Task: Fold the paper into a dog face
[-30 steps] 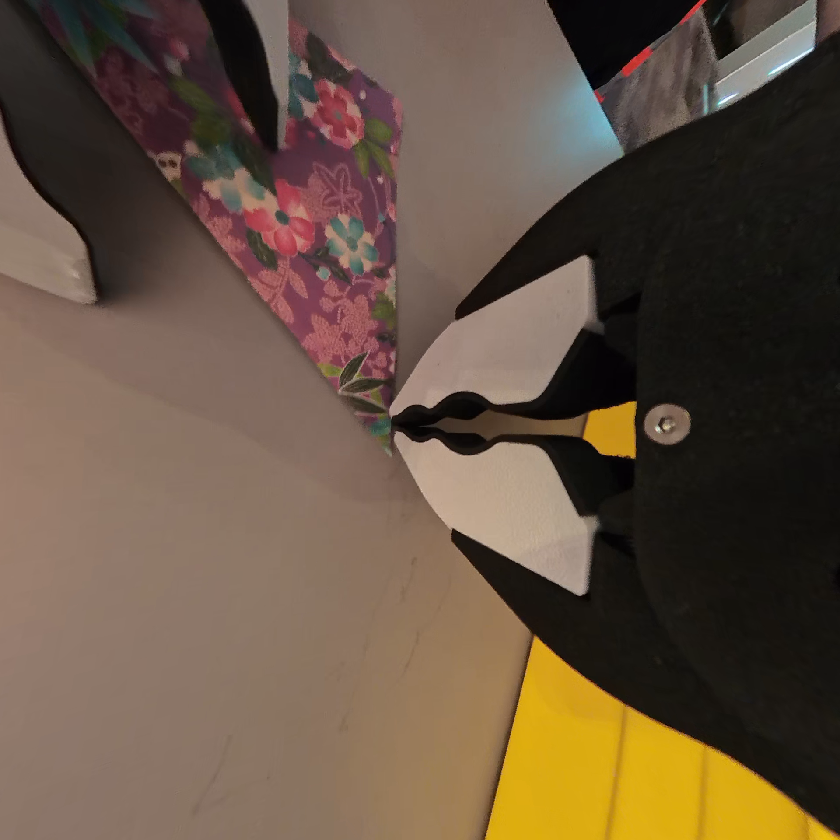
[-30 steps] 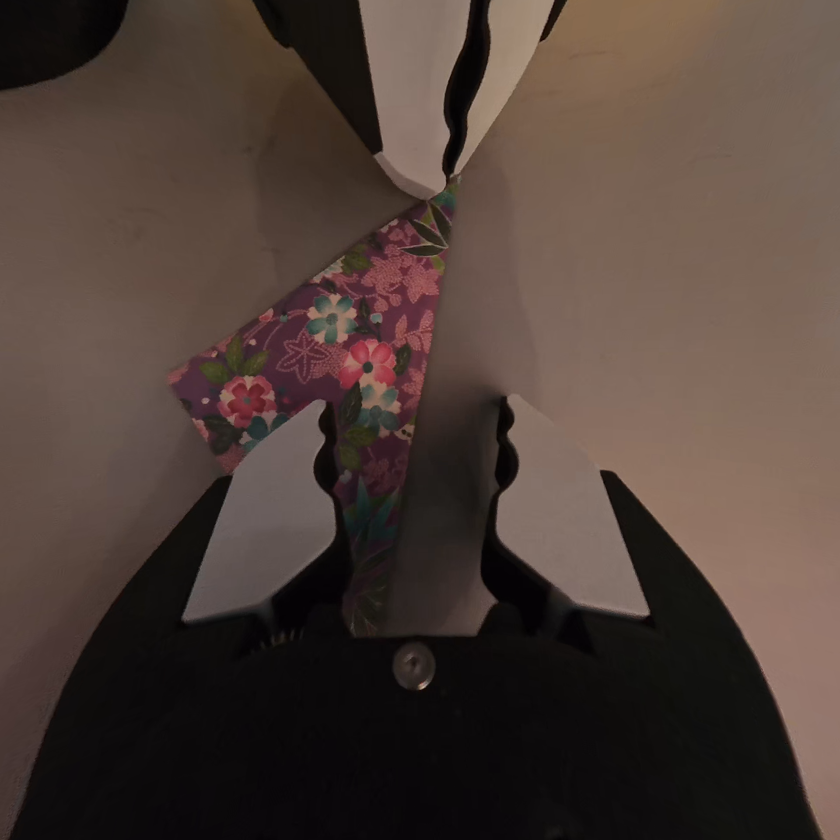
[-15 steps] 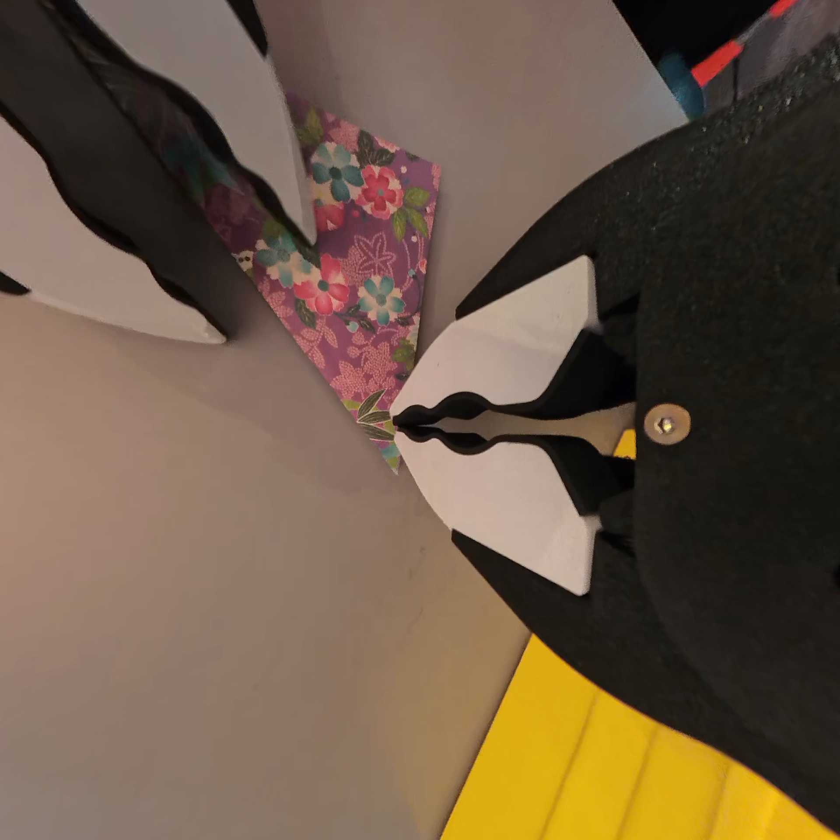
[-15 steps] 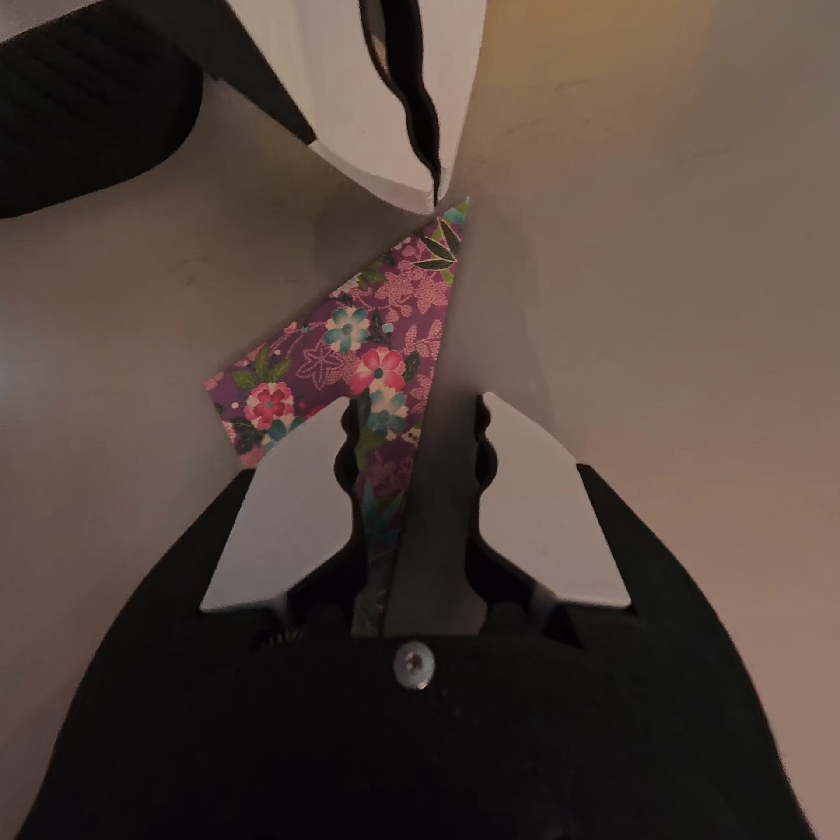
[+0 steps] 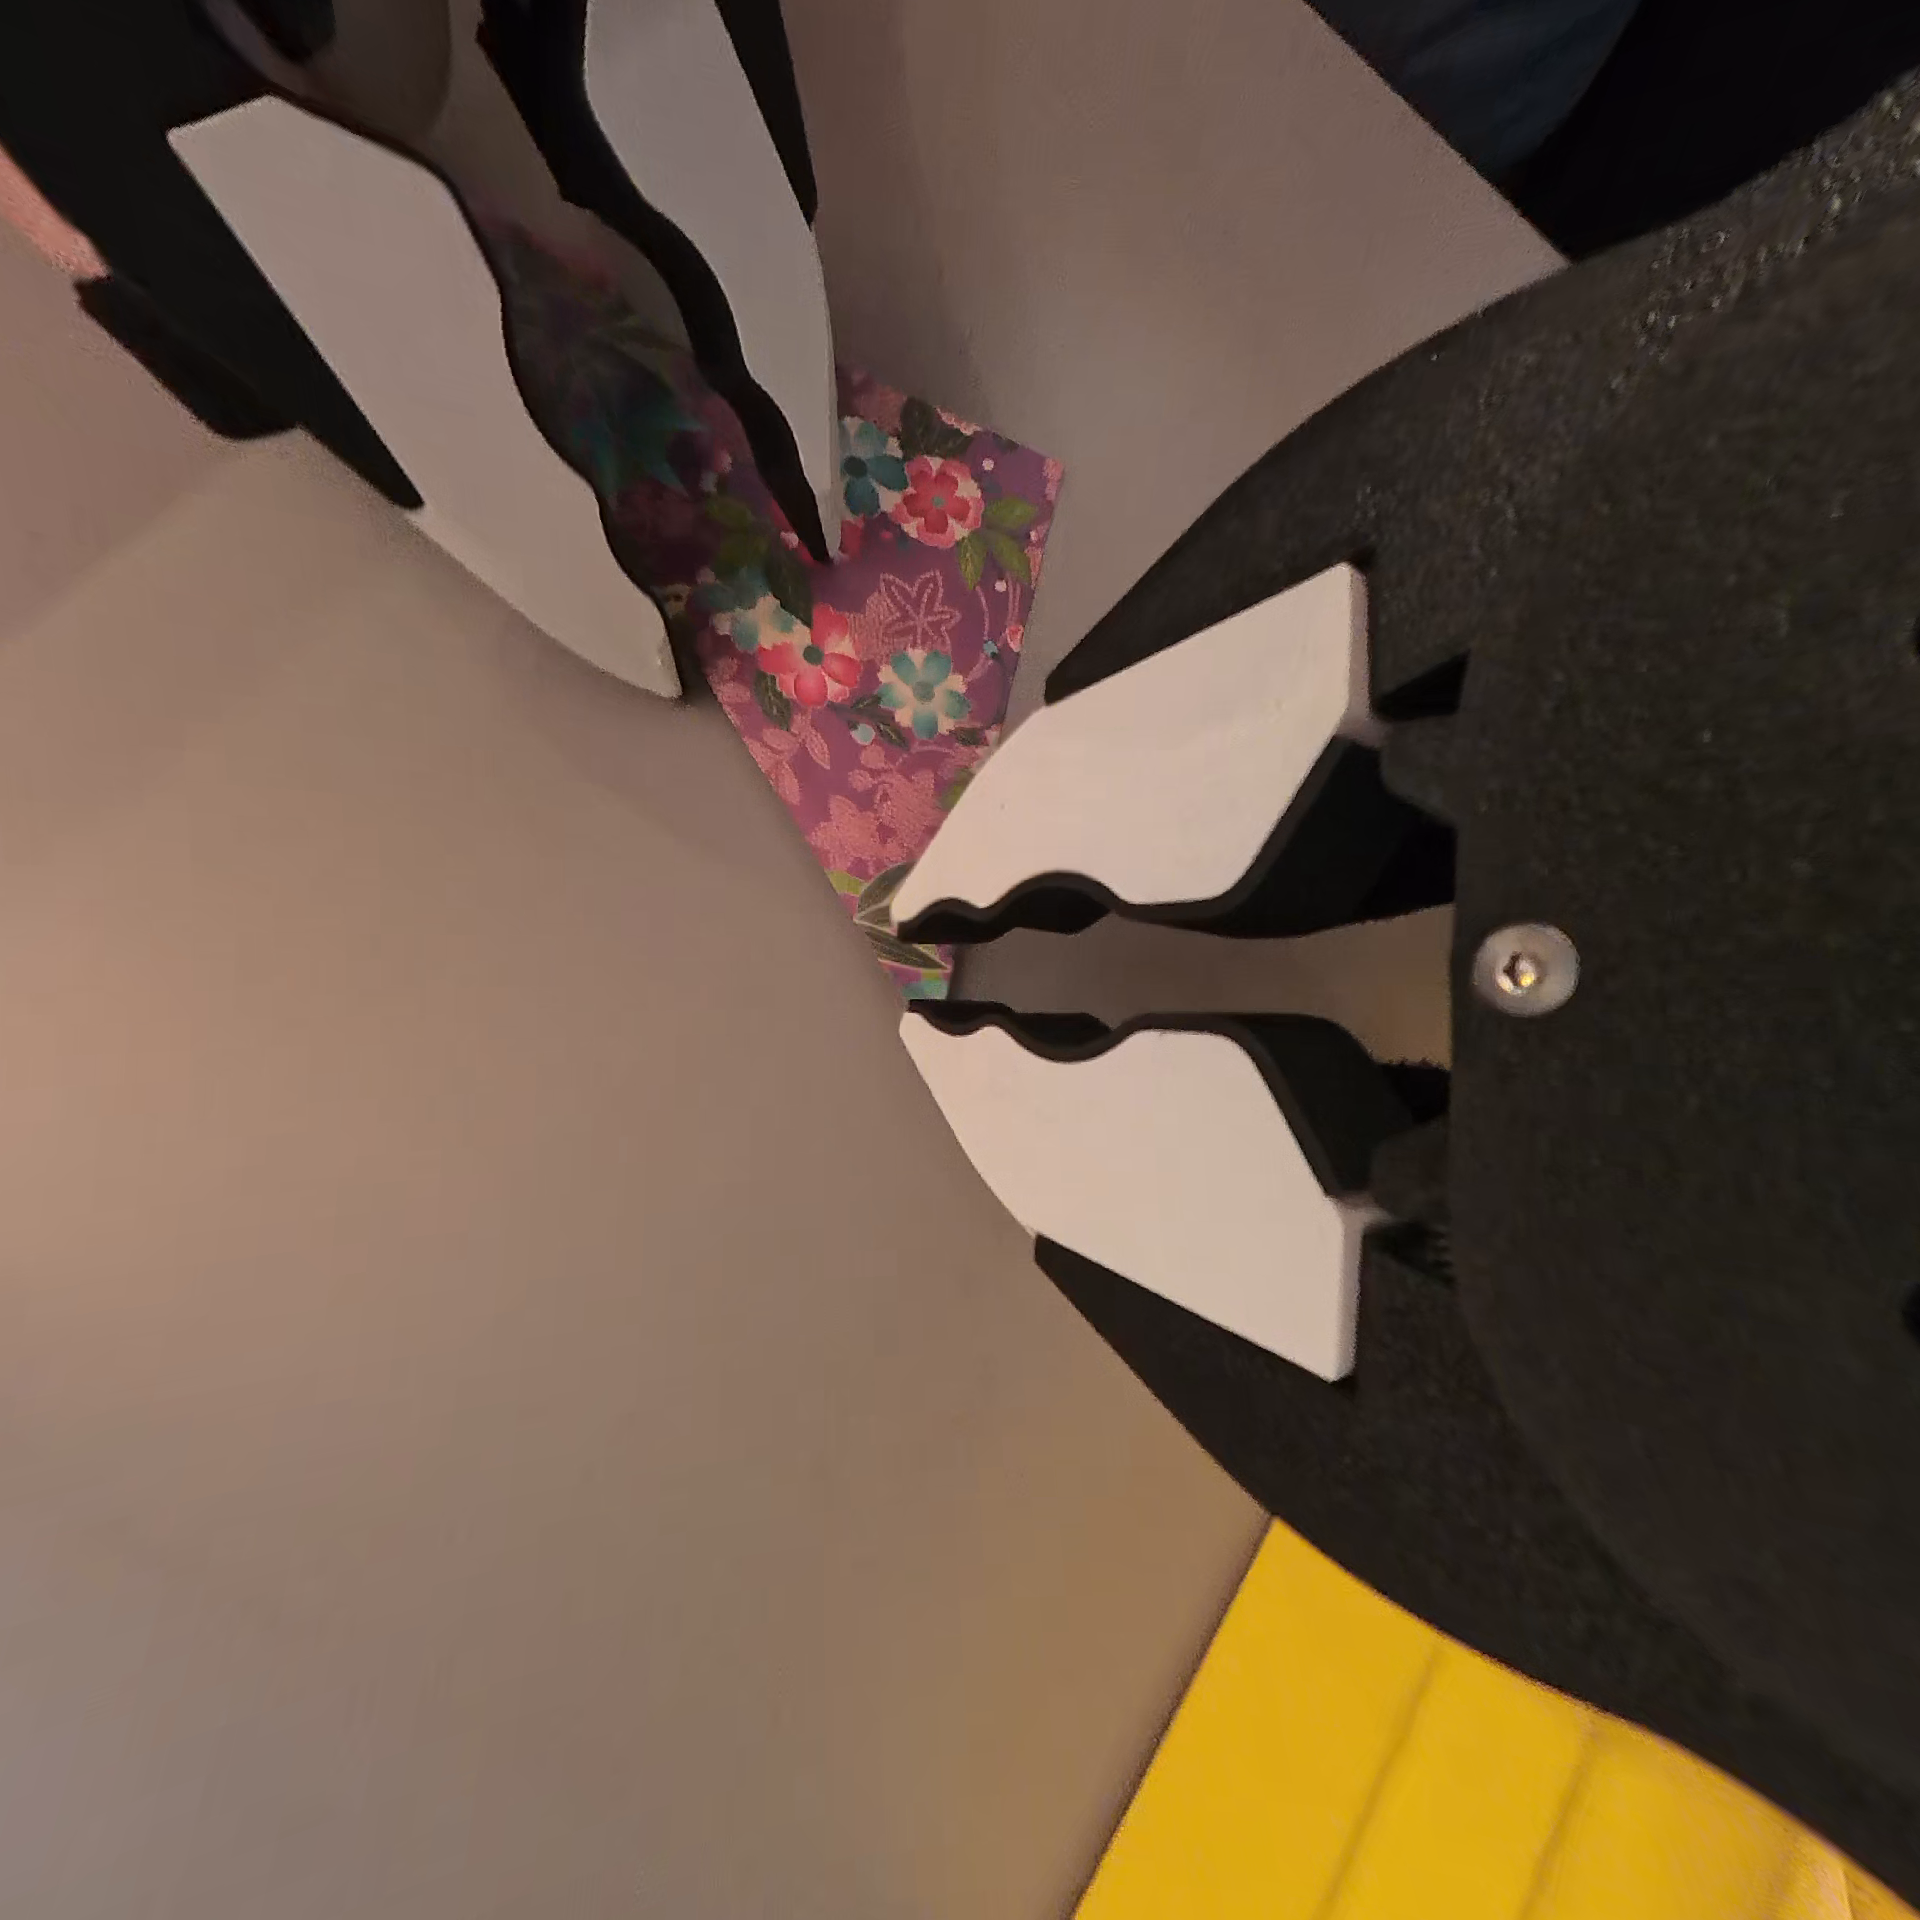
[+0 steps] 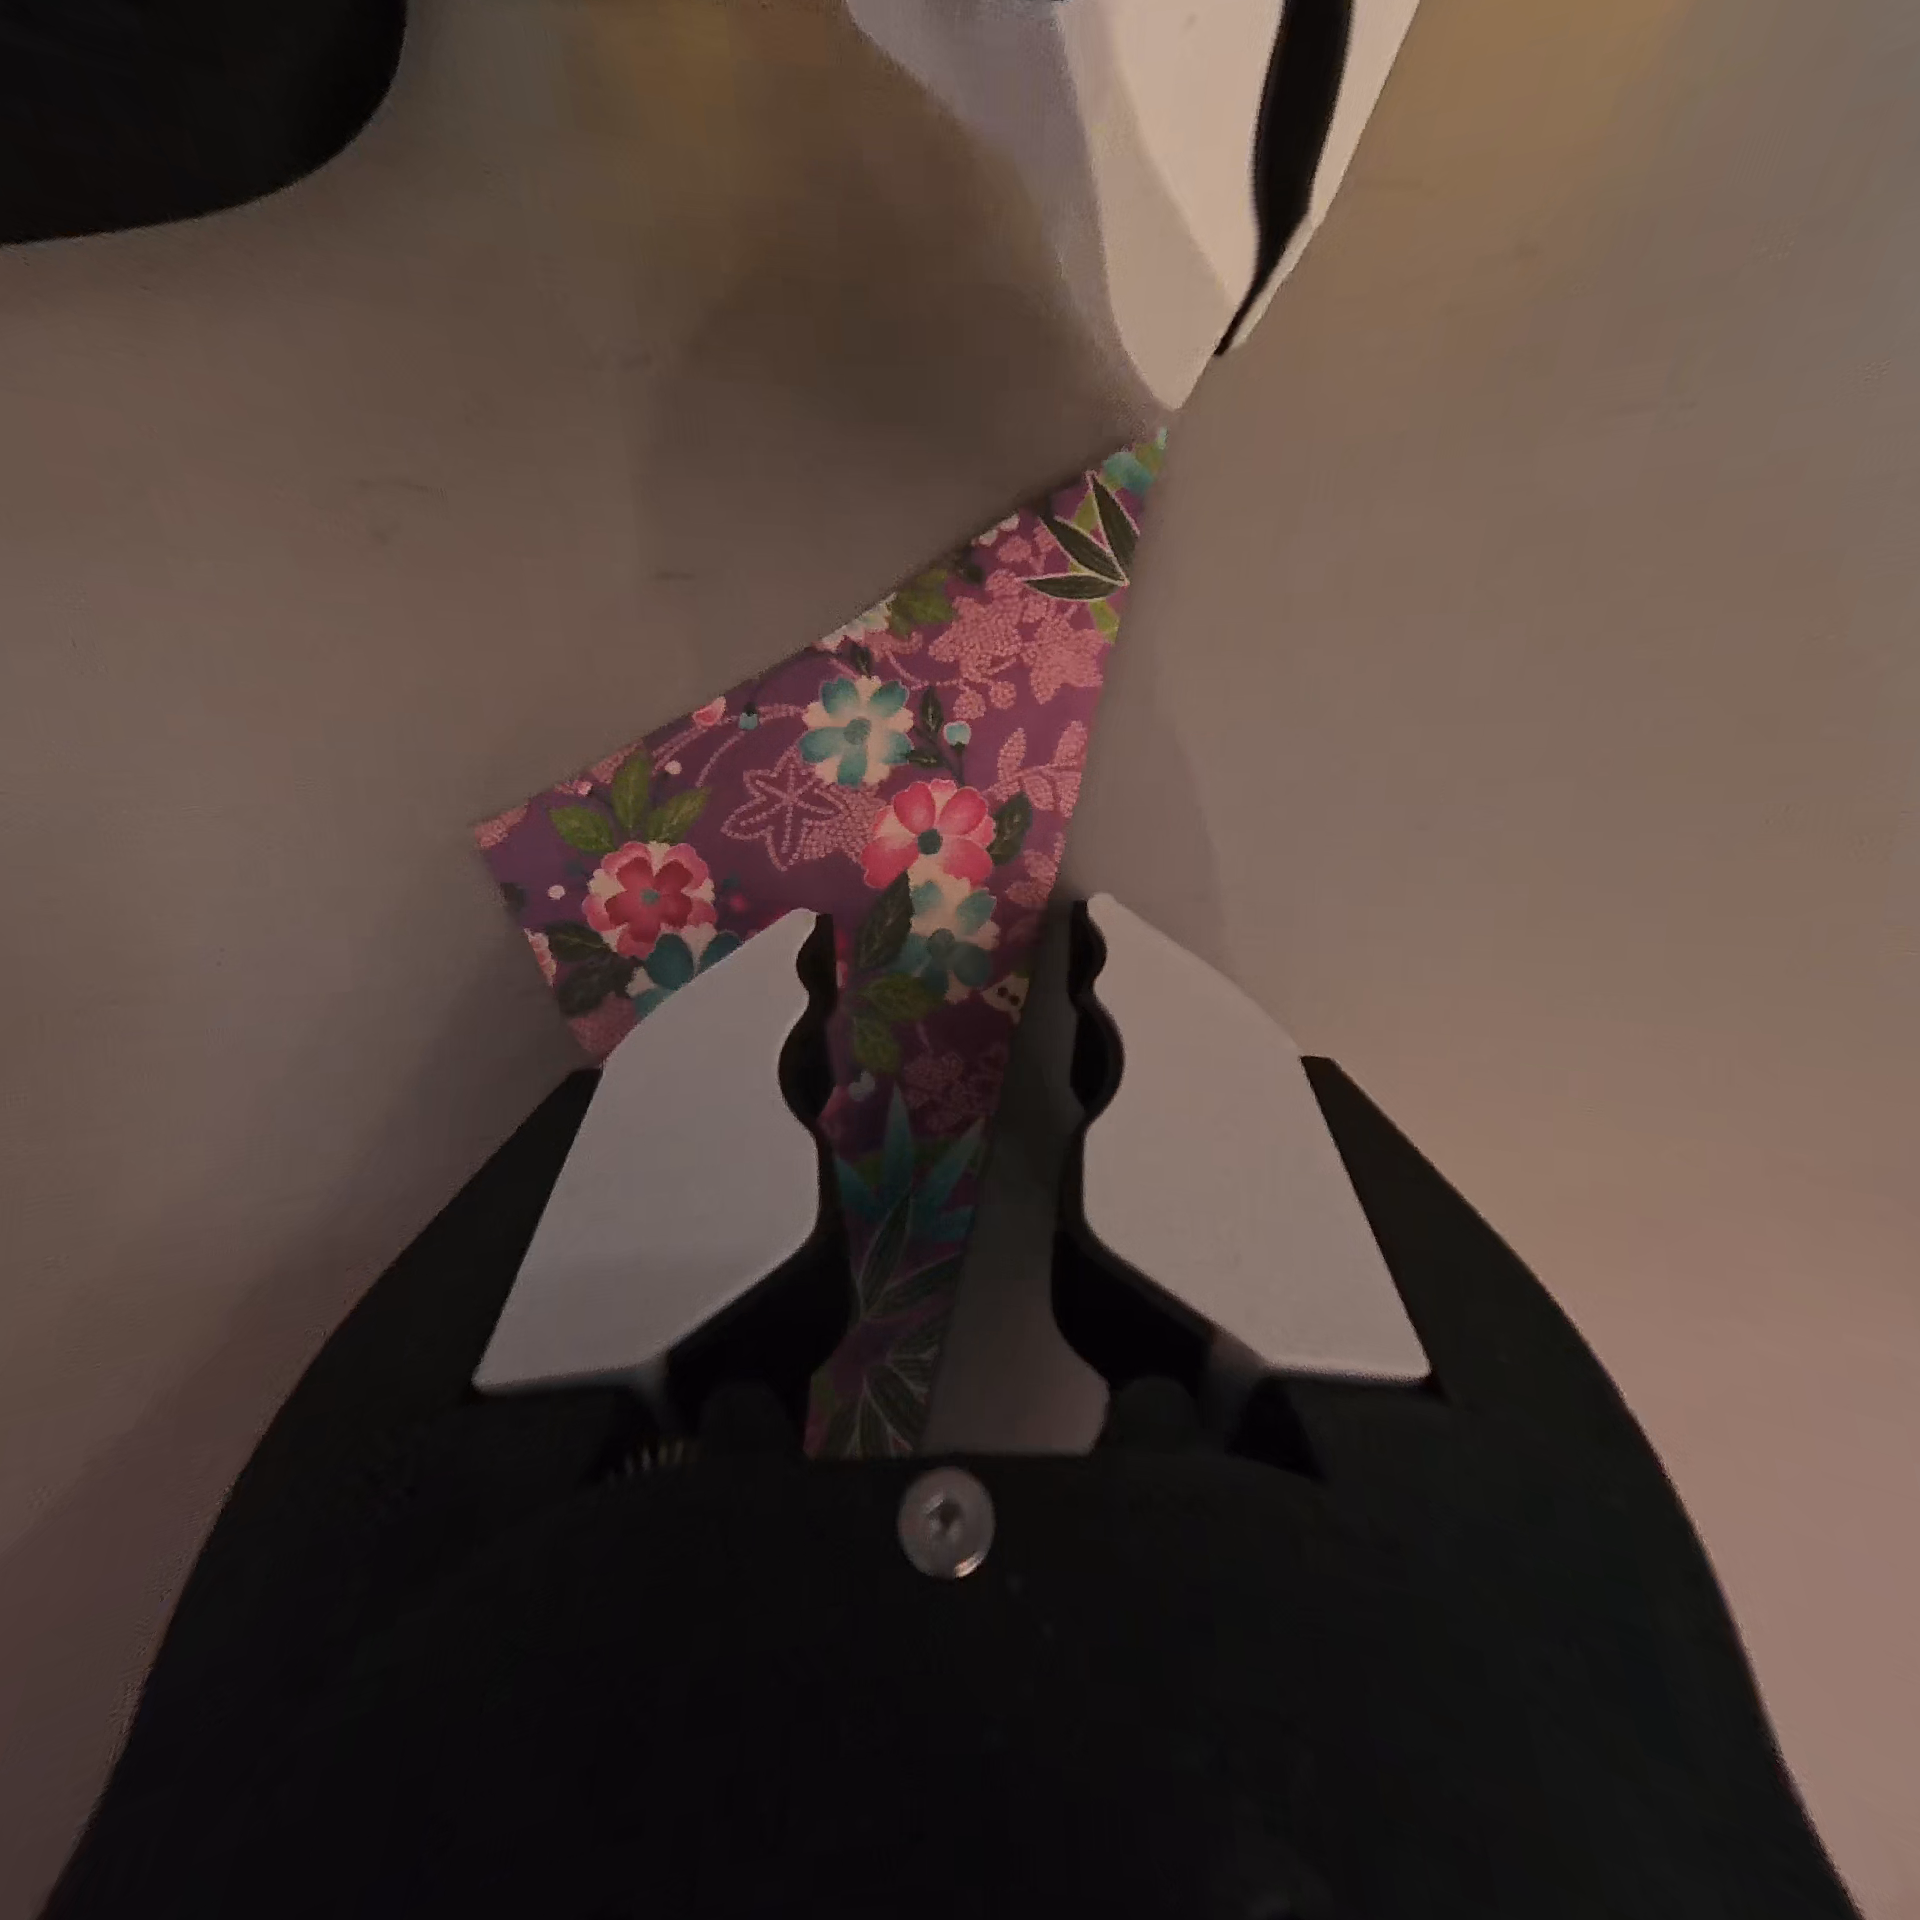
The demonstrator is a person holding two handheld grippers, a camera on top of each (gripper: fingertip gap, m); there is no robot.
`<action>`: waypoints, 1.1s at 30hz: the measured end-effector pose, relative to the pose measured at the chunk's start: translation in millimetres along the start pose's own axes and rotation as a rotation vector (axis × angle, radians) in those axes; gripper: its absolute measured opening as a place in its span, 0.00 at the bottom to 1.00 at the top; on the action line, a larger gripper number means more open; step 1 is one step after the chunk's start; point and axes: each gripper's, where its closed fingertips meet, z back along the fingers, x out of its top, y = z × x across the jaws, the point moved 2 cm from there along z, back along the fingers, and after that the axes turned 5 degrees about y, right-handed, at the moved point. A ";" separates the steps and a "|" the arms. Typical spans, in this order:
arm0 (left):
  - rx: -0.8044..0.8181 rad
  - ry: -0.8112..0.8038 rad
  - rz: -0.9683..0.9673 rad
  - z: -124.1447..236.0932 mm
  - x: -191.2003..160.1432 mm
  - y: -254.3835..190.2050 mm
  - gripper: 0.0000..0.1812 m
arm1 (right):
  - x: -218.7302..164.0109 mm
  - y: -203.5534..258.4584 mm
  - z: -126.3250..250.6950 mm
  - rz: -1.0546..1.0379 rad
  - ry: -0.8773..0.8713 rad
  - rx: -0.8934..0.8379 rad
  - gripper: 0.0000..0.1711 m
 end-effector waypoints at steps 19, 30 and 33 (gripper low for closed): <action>-0.069 0.155 -0.231 -18.2 -17.8 -22.6 0.15 | 0.4 3.5 -0.1 0.030 -0.029 0.035 0.07; -0.230 0.332 -0.355 -28.1 -23.5 -30.3 0.12 | 0.1 2.6 -0.3 0.046 -0.063 0.029 0.06; -0.297 0.380 -0.328 -27.8 -30.1 -34.9 0.07 | 0.2 2.6 -0.4 0.047 -0.065 0.026 0.06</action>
